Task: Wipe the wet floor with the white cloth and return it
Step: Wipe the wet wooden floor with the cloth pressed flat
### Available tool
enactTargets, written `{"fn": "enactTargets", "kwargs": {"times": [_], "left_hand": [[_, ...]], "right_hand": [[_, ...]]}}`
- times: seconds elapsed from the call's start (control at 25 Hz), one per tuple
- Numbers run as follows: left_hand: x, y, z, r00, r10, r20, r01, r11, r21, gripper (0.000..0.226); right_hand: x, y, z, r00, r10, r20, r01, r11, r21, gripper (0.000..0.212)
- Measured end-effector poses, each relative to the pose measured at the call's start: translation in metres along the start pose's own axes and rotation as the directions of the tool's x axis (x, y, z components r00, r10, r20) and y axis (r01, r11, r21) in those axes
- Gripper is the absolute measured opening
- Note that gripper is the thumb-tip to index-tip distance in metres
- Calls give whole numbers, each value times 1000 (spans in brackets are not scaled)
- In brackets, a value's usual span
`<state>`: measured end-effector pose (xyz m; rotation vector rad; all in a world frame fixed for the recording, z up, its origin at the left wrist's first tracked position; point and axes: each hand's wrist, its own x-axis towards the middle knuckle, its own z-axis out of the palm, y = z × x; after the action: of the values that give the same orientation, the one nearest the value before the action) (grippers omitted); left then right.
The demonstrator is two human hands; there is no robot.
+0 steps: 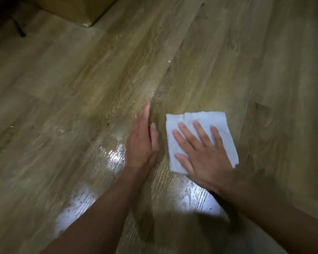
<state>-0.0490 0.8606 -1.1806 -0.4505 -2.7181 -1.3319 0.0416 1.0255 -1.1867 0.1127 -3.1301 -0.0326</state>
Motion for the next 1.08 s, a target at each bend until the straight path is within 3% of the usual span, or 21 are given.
{"fn": "enactTargets", "kwargs": {"times": [0.12,0.28,0.36,0.44,0.6,0.68,0.76,0.96,1.08], "left_hand": [[2,6,0,1000,-27,2,27,999,-46,51],[3,0,-1,998,-59,11,59,998,7,56],[5,-1,-2,997,-70,15,70,996,52,60],[5,2,-2,997,-73,11,73,996,54,61],[11,-3,-14,995,-39,97,21,983,183,52],[21,-14,-25,985,90,145,-128,951,281,49],[34,-30,-35,982,155,106,-183,917,355,45],[46,-43,-32,993,83,86,-116,835,537,44],[48,-39,-32,994,29,107,-83,832,549,46]], "right_hand": [[43,25,-1,999,-47,-16,47,999,-28,58],[143,44,1,968,246,40,-248,965,79,62],[158,40,-1,948,303,97,-314,941,130,63],[132,21,-3,969,234,85,-241,966,95,62],[23,-24,-7,992,-111,55,109,994,30,59],[26,-7,-9,969,-232,91,229,973,39,59],[63,10,-10,962,-266,65,267,964,-13,57],[174,29,-1,986,121,117,-137,981,138,58],[172,7,-4,969,218,113,-233,961,148,61]]}}
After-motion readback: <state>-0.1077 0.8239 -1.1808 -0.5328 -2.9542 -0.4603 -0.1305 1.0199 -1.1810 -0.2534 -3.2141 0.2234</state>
